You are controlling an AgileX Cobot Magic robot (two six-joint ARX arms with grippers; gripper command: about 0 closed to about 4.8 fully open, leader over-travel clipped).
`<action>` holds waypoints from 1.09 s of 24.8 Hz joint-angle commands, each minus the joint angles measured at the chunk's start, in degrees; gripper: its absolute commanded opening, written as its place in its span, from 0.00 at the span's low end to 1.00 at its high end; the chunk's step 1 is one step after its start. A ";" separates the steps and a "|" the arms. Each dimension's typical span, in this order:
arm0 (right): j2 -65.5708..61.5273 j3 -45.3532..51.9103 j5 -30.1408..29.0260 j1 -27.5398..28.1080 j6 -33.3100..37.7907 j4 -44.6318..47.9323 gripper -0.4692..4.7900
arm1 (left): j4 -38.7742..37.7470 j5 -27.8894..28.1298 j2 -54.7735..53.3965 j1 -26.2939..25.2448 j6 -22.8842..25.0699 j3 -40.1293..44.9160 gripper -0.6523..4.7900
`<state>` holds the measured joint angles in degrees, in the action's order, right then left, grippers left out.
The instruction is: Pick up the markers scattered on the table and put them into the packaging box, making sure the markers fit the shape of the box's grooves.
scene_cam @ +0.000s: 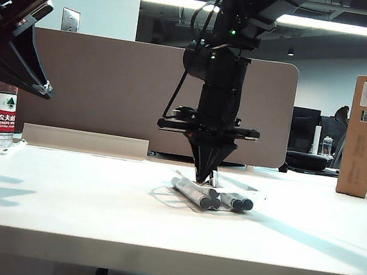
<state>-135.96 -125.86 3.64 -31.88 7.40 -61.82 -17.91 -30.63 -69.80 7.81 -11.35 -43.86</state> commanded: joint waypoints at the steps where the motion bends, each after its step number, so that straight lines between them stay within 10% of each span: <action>1: 3.32 -0.48 -0.83 -0.11 0.09 0.76 0.08 | 0.02 -0.24 0.17 0.07 0.42 -0.31 0.13; 27: 1.18 -0.83 -0.81 1.25 0.11 1.53 0.08 | -1.73 -0.20 0.17 0.07 0.44 -0.31 0.13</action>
<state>-136.25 -126.06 2.96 -30.55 7.42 -60.49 -20.05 -30.63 -69.80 7.84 -11.33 -43.86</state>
